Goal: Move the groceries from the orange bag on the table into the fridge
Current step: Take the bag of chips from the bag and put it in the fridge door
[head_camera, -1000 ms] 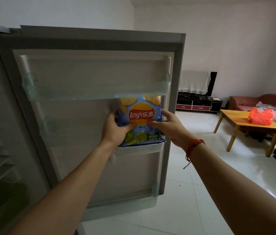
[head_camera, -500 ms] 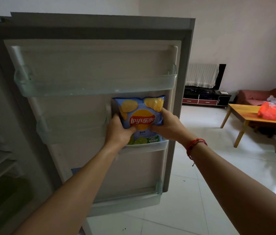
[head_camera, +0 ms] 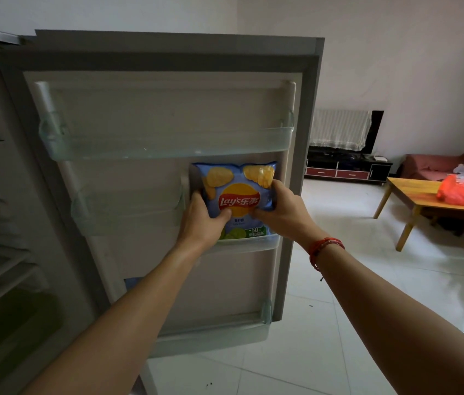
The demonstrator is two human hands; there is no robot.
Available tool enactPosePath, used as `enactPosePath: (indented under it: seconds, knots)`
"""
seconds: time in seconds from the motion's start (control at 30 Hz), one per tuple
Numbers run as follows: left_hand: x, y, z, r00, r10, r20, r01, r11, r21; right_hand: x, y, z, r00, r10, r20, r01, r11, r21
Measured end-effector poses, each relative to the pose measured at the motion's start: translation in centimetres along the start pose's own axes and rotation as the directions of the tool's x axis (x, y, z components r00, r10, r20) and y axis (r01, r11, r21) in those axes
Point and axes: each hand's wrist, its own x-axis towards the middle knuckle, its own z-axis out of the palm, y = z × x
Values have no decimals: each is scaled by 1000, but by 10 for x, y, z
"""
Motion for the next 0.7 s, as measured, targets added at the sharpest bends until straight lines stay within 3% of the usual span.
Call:
enactPosePath:
  seconds: [0.2, 0.4, 0.53, 0.7]
  knots:
    - [-20, -1, -8, 998, 50, 35, -52, 998, 42, -24, -13, -12, 1000, -16, -18, 14, 997, -79]
    - [-54, 8, -25, 988, 133, 78, -148, 963, 226, -57, -19, -17, 1000, 19, 9, -15, 947, -321]
    - [-80, 15, -40, 979, 200, 42, -200, 890, 409, -81, -22, -16, 1000, -22, -2, 18, 876, -482]
    - [-102, 8, -57, 940, 336, 55, -294, 720, 628, -106, -29, -16, 999, -40, -23, 16, 771, -637]
